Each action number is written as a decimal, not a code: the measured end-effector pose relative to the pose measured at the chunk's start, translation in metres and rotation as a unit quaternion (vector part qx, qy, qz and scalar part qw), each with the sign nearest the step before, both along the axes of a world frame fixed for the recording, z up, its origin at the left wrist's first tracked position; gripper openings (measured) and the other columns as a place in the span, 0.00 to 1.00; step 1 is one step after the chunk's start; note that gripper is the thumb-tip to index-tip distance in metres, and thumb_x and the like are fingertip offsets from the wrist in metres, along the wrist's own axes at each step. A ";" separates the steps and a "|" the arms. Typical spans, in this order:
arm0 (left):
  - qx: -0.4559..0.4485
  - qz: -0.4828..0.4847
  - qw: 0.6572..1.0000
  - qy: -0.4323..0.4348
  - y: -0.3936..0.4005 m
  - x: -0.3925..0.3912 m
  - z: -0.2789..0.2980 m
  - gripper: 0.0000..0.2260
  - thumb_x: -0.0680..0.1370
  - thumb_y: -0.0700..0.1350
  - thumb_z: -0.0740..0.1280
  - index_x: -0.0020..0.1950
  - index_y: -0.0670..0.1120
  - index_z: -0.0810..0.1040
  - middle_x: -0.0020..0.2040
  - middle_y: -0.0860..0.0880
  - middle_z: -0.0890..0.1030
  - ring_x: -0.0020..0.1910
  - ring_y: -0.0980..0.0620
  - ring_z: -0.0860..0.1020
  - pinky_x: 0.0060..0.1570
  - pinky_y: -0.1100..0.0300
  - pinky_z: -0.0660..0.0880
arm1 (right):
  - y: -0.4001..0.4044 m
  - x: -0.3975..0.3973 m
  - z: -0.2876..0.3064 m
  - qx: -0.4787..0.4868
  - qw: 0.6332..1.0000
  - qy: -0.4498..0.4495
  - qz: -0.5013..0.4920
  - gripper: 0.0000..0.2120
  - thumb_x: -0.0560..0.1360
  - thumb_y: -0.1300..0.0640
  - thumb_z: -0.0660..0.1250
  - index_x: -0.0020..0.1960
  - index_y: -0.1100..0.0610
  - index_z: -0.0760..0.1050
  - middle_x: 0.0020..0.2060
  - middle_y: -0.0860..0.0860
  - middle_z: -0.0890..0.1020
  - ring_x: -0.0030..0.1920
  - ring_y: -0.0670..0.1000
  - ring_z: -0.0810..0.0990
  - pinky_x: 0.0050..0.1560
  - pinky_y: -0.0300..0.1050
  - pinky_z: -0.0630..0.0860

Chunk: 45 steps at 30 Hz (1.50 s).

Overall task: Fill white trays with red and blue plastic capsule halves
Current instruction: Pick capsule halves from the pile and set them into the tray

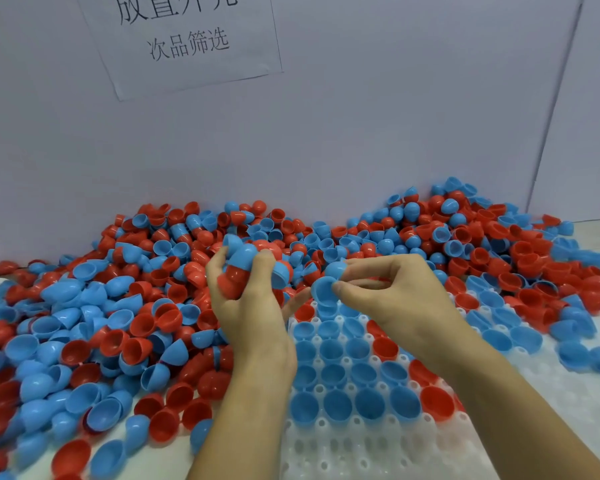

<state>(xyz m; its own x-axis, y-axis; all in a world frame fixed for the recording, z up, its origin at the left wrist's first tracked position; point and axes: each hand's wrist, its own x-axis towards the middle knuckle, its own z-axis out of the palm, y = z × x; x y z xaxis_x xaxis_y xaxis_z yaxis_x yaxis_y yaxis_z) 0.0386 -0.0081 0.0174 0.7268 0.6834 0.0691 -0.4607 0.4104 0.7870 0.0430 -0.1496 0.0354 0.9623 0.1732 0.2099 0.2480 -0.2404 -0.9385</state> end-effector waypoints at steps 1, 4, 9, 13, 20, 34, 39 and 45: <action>-0.040 -0.007 0.999 0.011 0.001 0.001 0.000 0.14 0.76 0.41 0.72 0.58 0.55 0.79 0.47 0.50 0.82 0.44 0.49 0.82 0.31 0.56 0.79 | 0.001 0.001 -0.001 0.007 1.000 -0.012 0.009 0.06 0.73 0.61 0.75 0.37 0.56 0.85 0.35 0.37 0.85 0.43 0.36 0.84 0.41 0.29 0.79; -0.101 -0.027 0.994 0.039 0.003 0.003 0.001 0.18 0.76 0.42 0.72 0.66 0.47 0.77 0.52 0.43 0.80 0.47 0.44 0.80 0.30 0.57 0.79 | 0.005 0.003 -0.005 0.004 0.999 -0.040 0.007 0.01 0.72 0.62 0.75 0.42 0.57 0.85 0.46 0.40 0.84 0.45 0.31 0.81 0.41 0.25 0.75; -0.087 -0.040 0.994 0.049 0.002 0.003 0.000 0.18 0.76 0.42 0.71 0.65 0.47 0.77 0.54 0.41 0.81 0.44 0.46 0.80 0.30 0.57 0.78 | 0.012 0.003 -0.012 -0.028 0.994 -0.102 -0.009 0.07 0.72 0.60 0.76 0.47 0.50 0.84 0.42 0.34 0.80 0.45 0.33 0.81 0.44 0.26 0.76; -0.078 -0.054 0.994 0.046 -0.003 0.002 -0.001 0.16 0.76 0.43 0.72 0.63 0.51 0.78 0.54 0.42 0.82 0.45 0.46 0.82 0.32 0.56 0.79 | 0.011 0.003 -0.013 -0.068 0.987 -0.146 -0.015 0.04 0.73 0.61 0.74 0.43 0.53 0.86 0.40 0.38 0.83 0.47 0.38 0.82 0.46 0.25 0.76; -0.084 -0.064 0.993 0.057 -0.001 0.004 -0.004 0.17 0.76 0.43 0.73 0.64 0.51 0.78 0.54 0.43 0.82 0.43 0.48 0.81 0.32 0.56 0.79 | -0.047 0.009 0.020 -0.172 0.970 -0.156 -0.072 0.06 0.75 0.53 0.73 0.39 0.50 0.81 0.33 0.45 0.83 0.32 0.43 0.82 0.38 0.33 0.78; -0.103 -0.056 0.992 0.055 0.033 0.005 0.003 0.22 0.76 0.46 0.71 0.70 0.47 0.74 0.56 0.44 0.79 0.40 0.51 0.80 0.36 0.57 0.80 | -0.122 -0.021 -0.004 -0.569 0.822 0.016 0.011 0.05 0.72 0.47 0.76 0.47 0.44 0.85 0.37 0.37 0.80 0.37 0.42 0.80 0.32 0.30 0.75; -0.122 -0.045 0.990 0.048 0.046 0.003 0.002 0.22 0.76 0.46 0.70 0.70 0.46 0.74 0.52 0.44 0.79 0.40 0.50 0.80 0.37 0.57 0.80 | -0.111 -0.020 -0.010 -0.640 0.768 0.002 0.010 0.09 0.73 0.47 0.75 0.53 0.42 0.83 0.41 0.37 0.80 0.37 0.40 0.79 0.36 0.31 0.78; -0.134 -0.043 0.989 0.052 0.046 0.003 0.002 0.20 0.76 0.46 0.71 0.68 0.48 0.76 0.62 0.42 0.80 0.43 0.49 0.81 0.37 0.57 0.80 | -0.110 -0.015 -0.002 -0.669 0.741 0.020 0.057 0.10 0.77 0.50 0.71 0.57 0.45 0.82 0.45 0.37 0.80 0.41 0.42 0.79 0.41 0.34 0.79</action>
<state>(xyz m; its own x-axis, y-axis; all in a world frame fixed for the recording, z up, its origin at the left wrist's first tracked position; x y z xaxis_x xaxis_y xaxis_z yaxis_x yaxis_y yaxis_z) 0.0418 0.0375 0.0196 0.7764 0.6028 -0.1839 -0.3376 0.6442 0.6863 0.0280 -0.2596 0.0330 0.9260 0.2819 -0.2512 0.3173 -0.9416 0.1127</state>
